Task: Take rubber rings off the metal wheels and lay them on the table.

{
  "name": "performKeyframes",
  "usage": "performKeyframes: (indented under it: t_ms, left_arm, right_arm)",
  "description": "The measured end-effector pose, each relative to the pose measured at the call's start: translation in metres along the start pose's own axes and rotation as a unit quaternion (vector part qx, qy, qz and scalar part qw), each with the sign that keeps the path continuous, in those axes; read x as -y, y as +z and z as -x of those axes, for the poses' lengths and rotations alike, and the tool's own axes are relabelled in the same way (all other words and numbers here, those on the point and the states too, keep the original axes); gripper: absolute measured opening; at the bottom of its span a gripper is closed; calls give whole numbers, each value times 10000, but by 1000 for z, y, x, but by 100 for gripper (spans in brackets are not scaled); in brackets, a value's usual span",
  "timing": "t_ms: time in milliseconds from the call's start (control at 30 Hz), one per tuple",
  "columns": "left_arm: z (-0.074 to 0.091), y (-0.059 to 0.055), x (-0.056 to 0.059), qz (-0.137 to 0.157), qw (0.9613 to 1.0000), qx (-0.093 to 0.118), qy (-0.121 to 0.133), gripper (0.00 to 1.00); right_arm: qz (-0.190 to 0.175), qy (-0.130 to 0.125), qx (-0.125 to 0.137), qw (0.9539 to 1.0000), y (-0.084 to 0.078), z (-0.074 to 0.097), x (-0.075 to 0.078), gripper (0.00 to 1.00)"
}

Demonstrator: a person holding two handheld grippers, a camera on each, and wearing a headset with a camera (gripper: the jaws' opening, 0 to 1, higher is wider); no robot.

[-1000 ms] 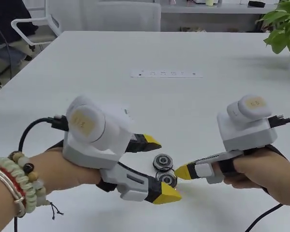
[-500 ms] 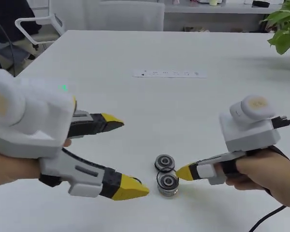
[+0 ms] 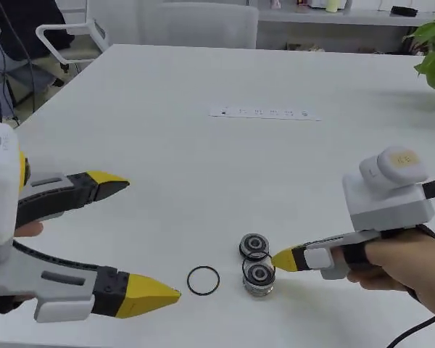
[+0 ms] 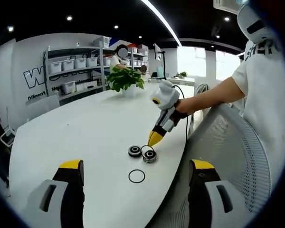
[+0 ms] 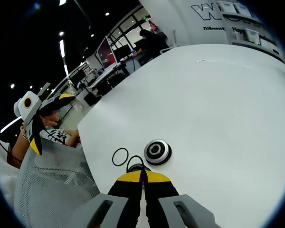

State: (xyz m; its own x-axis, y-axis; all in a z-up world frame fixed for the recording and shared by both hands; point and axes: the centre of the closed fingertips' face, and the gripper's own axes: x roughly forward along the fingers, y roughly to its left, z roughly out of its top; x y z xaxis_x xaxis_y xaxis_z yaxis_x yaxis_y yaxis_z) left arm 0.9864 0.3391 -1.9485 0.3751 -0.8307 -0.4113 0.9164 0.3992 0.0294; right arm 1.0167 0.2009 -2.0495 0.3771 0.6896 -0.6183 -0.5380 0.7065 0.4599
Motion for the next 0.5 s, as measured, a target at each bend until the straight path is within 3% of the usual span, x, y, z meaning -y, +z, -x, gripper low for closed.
performKeyframes:
  t_ms: [167, 300, 500]
  left_arm:
    - [2, -11, 5, 134, 9999, -34, 76, 90]
    - [3, -14, 1, 91, 9998, -92, 180, 90]
    - [7, -17, -2, 236, 9995, -6, 202, 91]
  right_arm:
    - [2, -3, 75, 10000, 3, 3, -1, 0]
    - [-33, -31, 152, 9999, 5, 6, 0, 0]
    - [-54, -69, 270, 9996, 10, 10, 2, 0]
